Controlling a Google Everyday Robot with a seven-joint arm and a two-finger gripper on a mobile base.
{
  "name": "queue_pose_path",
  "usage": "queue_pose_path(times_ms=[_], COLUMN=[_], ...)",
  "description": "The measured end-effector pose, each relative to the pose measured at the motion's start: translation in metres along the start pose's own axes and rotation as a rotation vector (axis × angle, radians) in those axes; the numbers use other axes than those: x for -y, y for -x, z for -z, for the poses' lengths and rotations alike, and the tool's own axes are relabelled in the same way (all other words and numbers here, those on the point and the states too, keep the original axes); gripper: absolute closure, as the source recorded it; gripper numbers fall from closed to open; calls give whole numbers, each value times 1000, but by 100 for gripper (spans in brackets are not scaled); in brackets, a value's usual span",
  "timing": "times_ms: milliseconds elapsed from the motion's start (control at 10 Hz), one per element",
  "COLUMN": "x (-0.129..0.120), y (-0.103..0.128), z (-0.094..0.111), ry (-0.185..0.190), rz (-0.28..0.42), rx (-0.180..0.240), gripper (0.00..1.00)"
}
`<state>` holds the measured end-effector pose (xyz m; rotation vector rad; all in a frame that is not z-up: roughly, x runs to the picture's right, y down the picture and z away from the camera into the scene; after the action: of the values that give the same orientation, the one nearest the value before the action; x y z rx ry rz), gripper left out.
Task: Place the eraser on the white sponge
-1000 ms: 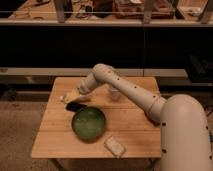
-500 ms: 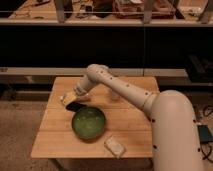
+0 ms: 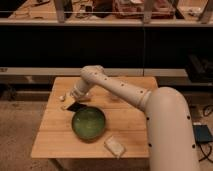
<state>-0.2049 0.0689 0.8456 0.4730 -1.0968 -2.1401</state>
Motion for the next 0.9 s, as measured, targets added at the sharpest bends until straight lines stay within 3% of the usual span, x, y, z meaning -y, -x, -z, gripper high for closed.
queue_pose_path(times_ms=[300, 500, 900], x=[-1, -13, -27], y=[1, 8, 25], z=[-21, -29, -34], ry=[19, 65, 120], rz=[25, 61, 75], rx=[0, -14, -20], gripper=[20, 20, 20])
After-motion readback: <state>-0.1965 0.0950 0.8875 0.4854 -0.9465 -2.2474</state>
